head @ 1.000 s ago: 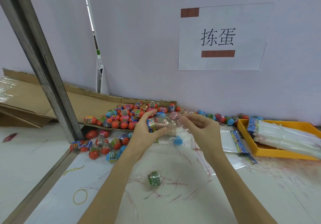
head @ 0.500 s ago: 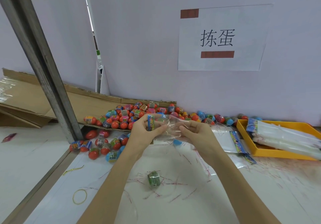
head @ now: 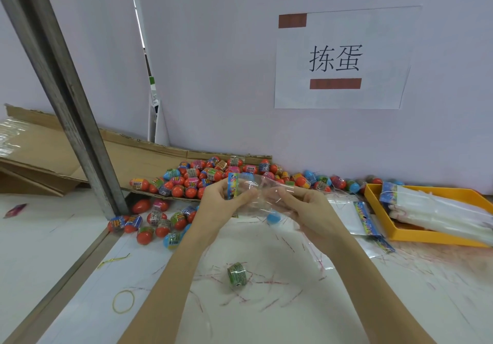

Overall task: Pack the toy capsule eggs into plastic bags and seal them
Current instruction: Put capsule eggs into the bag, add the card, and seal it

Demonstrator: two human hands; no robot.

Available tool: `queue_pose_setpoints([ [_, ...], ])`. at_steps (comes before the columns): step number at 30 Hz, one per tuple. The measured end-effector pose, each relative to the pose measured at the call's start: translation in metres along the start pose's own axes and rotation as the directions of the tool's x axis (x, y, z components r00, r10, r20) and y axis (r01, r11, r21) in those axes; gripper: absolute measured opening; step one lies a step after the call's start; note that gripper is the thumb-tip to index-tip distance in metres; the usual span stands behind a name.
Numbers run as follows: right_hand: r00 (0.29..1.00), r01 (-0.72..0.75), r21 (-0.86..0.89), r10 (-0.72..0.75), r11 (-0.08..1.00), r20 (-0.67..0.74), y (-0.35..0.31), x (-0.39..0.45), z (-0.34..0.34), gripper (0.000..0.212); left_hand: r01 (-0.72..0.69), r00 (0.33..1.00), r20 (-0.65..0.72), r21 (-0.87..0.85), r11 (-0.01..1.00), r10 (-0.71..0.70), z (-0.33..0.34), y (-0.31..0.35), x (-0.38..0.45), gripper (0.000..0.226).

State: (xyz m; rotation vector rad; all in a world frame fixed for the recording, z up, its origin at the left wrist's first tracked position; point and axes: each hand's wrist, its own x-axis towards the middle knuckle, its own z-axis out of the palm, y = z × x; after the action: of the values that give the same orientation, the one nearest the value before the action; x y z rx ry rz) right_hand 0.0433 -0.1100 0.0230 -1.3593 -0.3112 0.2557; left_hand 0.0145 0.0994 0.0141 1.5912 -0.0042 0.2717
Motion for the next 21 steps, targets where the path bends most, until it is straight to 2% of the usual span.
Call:
queue_pose_setpoints([
  [2, 0.999, 0.029, 0.013, -0.029, 0.999, -0.014, -0.001, -0.001, -0.001, 0.026, 0.003, 1.000, -0.008, -0.058, 0.998, -0.003, -0.001, 0.001, 0.001, 0.039],
  [4, 0.998, 0.061, 0.009, -0.061, 0.998, -0.020, -0.002, -0.002, -0.001, 0.028, -0.024, 1.000, -0.006, -0.031, 0.999, 0.024, -0.002, 0.000, 0.002, 0.041],
  [5, 0.995, 0.091, -0.064, -0.094, 0.994, -0.032, -0.002, -0.002, -0.001, 0.028, -0.057, 0.998, -0.017, 0.031, 0.998, 0.057, -0.002, -0.001, 0.002, 0.042],
  [7, 0.975, 0.184, -0.371, -0.218, 0.910, -0.050, 0.001, -0.001, -0.001, 0.025, -0.163, 0.981, -0.058, 0.273, 0.948, 0.185, -0.003, -0.004, 0.003, 0.060],
  [8, 0.959, 0.221, -0.522, -0.282, 0.824, -0.039, 0.002, -0.001, 0.001, 0.026, -0.235, 0.959, -0.046, 0.419, 0.877, 0.279, -0.004, -0.007, 0.003, 0.074],
  [10, 0.921, 0.306, -0.677, -0.388, 0.669, 0.032, 0.005, -0.001, 0.006, 0.026, -0.418, 0.873, 0.098, 0.656, 0.628, 0.479, -0.004, -0.011, 0.004, 0.085],
  [12, 0.863, 0.441, -0.719, -0.473, 0.537, 0.176, 0.011, -0.002, 0.012, 0.026, -0.546, 0.780, 0.276, 0.738, 0.397, 0.561, 0.001, -0.012, 0.004, 0.077],
  [14, 0.816, 0.536, -0.729, -0.481, 0.426, 0.320, 0.017, -0.003, 0.020, 0.024, -0.603, 0.732, 0.370, 0.742, 0.292, 0.572, 0.009, -0.014, 0.001, 0.066],
  [17, 0.766, 0.587, -0.749, -0.510, 0.307, 0.391, 0.021, -0.006, 0.028, 0.020, -0.603, 0.745, 0.362, 0.725, 0.333, 0.561, 0.008, -0.013, -0.003, 0.046],
  [19, 0.709, 0.601, -0.752, -0.615, 0.271, 0.346, 0.019, -0.007, 0.029, 0.019, -0.561, 0.778, 0.310, 0.735, 0.381, 0.547, 0.000, -0.010, -0.001, 0.028],
  [21, 0.652, 0.593, -0.762, -0.711, 0.260, 0.265, 0.016, -0.007, 0.028, 0.023, -0.464, 0.815, 0.177, 0.770, 0.438, 0.551, -0.009, -0.004, 0.001, 0.011],
])
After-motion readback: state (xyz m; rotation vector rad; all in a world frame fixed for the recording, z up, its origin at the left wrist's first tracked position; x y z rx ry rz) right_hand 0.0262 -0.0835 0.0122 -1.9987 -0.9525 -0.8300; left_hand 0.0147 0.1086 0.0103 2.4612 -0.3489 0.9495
